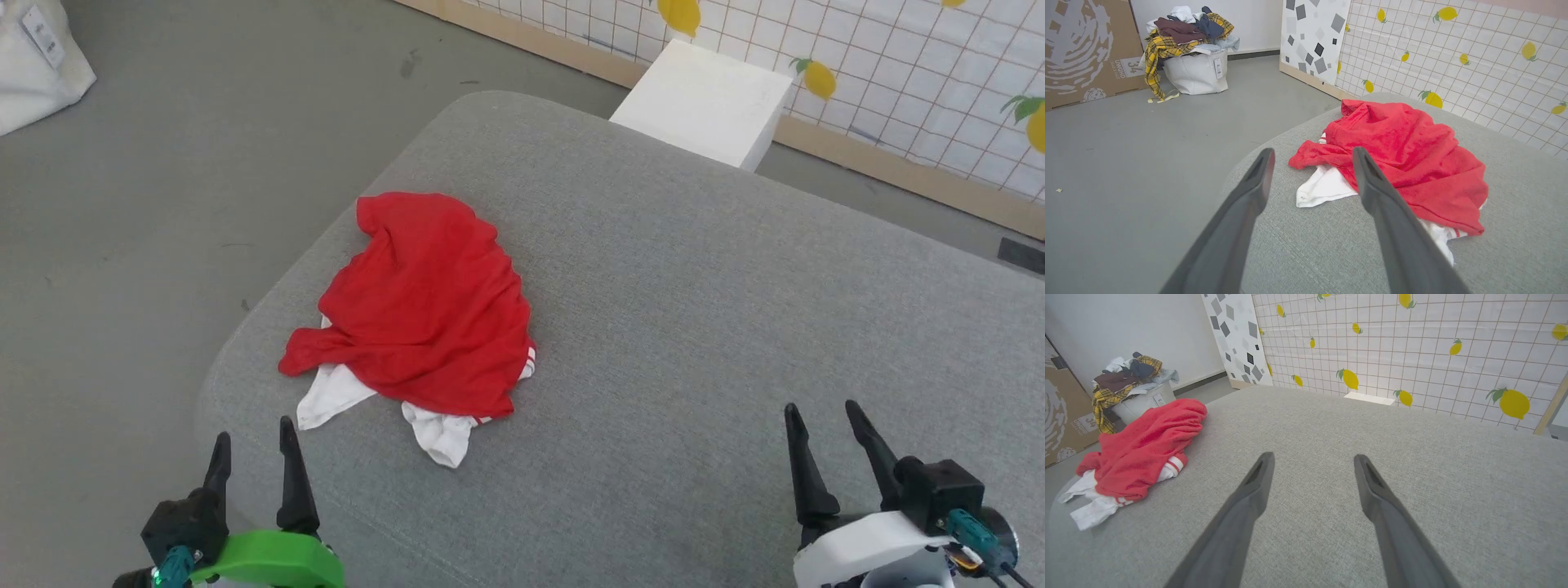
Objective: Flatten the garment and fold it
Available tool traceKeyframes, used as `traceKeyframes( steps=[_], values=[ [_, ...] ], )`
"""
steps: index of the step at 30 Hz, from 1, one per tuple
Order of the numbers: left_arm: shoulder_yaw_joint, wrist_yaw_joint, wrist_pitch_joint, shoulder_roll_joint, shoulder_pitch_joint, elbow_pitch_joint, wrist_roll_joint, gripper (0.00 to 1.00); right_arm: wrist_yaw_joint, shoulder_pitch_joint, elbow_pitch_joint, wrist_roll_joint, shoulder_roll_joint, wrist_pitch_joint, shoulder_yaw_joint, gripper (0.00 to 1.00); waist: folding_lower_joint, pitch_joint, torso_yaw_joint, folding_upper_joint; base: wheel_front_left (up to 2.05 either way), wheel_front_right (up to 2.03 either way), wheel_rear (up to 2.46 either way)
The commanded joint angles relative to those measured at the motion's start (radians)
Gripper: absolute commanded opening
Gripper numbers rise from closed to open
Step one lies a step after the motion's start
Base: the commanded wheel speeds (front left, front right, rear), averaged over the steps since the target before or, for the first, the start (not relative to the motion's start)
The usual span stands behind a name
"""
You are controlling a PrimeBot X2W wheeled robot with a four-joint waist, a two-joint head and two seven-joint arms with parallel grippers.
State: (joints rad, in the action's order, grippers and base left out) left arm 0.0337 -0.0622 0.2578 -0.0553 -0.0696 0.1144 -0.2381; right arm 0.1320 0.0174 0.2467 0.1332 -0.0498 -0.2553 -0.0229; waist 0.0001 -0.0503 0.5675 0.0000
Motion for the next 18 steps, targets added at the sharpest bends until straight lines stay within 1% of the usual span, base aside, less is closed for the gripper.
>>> traceKeyframes(
  steps=[1, 5, 9, 11, 13, 14, 16, 18],
  values=[
    [-0.006, 0.009, 0.004, 0.003, 0.017, -0.001, 0.004, 1.00, -0.001, 0.005, -0.015, -0.023, 0.000, 0.003, -0.005, 1.00, -0.0001, -0.005, 0.000, 0.0000, 0.00, 0.00, 0.00],
    [-0.040, 0.049, -0.011, -0.014, 0.143, 0.034, 0.012, 1.00, -0.001, 0.005, -0.057, -0.045, 0.000, 0.028, -0.009, 1.00, -0.0001, -0.017, 0.000, 0.0000, 0.00, 0.00, 0.00],
    [-0.075, 0.095, -0.115, -0.028, 0.350, 0.137, -0.007, 1.00, -0.001, 0.006, -0.105, -0.062, 0.000, 0.060, -0.009, 1.00, -0.0001, -0.041, -0.008, 0.0000, 0.00, 0.00, 0.00],
    [-0.083, 0.110, -0.210, -0.028, 0.468, 0.227, -0.035, 1.00, -0.001, 0.005, -0.132, -0.078, 0.000, 0.081, -0.008, 1.00, -0.0001, -0.059, -0.019, 0.0000, 0.00, 0.00, 0.00],
    [-0.076, 0.119, -0.339, -0.023, 0.581, 0.340, -0.091, 1.00, -0.001, 0.004, -0.161, -0.094, 0.000, 0.105, -0.002, 1.00, -0.0001, -0.078, -0.039, 0.0000, 0.00, 0.00, 0.00],
    [-0.081, 0.121, -0.412, -0.032, 0.639, 0.403, -0.098, 1.00, -0.001, 0.005, -0.176, -0.102, 0.000, 0.118, 0.002, 1.00, -0.0001, -0.089, -0.054, 0.0000, 0.00, 0.00, 0.00],
    [-0.078, 0.112, -0.556, -0.040, 0.722, 0.516, -0.124, 1.00, -0.001, 0.007, -0.201, -0.111, 0.000, 0.139, 0.006, 1.00, -0.0001, -0.109, -0.084, 0.0000, 0.00, 0.00, 0.00],
    [-0.074, 0.104, -0.666, -0.058, 0.785, 0.608, -0.138, 1.00, -0.001, 0.009, -0.228, -0.119, 0.000, 0.157, 0.006, 1.00, -0.0001, -0.132, -0.114, 0.0000, 0.00, 0.00, 0.00]
  ],
)
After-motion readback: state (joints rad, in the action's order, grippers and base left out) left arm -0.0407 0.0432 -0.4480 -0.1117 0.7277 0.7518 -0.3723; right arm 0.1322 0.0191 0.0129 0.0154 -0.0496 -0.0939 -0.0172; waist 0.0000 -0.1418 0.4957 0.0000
